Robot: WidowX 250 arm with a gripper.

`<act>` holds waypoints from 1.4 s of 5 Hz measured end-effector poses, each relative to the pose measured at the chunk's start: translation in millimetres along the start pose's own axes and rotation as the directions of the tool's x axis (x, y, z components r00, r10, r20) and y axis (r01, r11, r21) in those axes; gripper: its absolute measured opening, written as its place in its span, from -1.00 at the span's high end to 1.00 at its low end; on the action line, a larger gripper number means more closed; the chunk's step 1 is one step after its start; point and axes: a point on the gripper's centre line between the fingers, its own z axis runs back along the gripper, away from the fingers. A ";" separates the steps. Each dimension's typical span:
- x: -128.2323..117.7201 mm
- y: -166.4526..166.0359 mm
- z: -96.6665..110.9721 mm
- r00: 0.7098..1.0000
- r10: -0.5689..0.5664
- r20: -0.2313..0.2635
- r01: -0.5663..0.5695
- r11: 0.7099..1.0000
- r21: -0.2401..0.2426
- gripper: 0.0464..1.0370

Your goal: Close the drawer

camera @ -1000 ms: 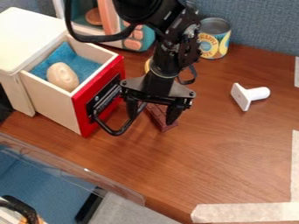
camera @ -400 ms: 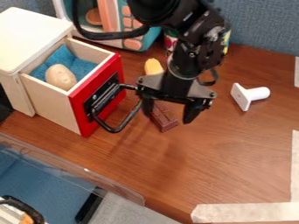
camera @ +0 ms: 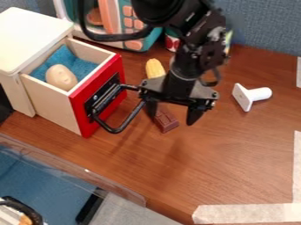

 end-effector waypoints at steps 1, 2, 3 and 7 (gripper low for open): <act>1.7 4.2 -10.4 0.999 0.023 -0.042 -0.023 1.000 -0.007 -0.93; 4.5 10.6 -16.5 0.997 0.042 -0.060 -0.043 0.999 -0.009 -0.93; 6.8 13.4 -18.5 0.997 0.057 -0.059 -0.057 0.998 -0.008 -0.93; 37.0 58.4 -42.0 0.980 0.191 -0.064 -0.182 0.976 0.119 -0.93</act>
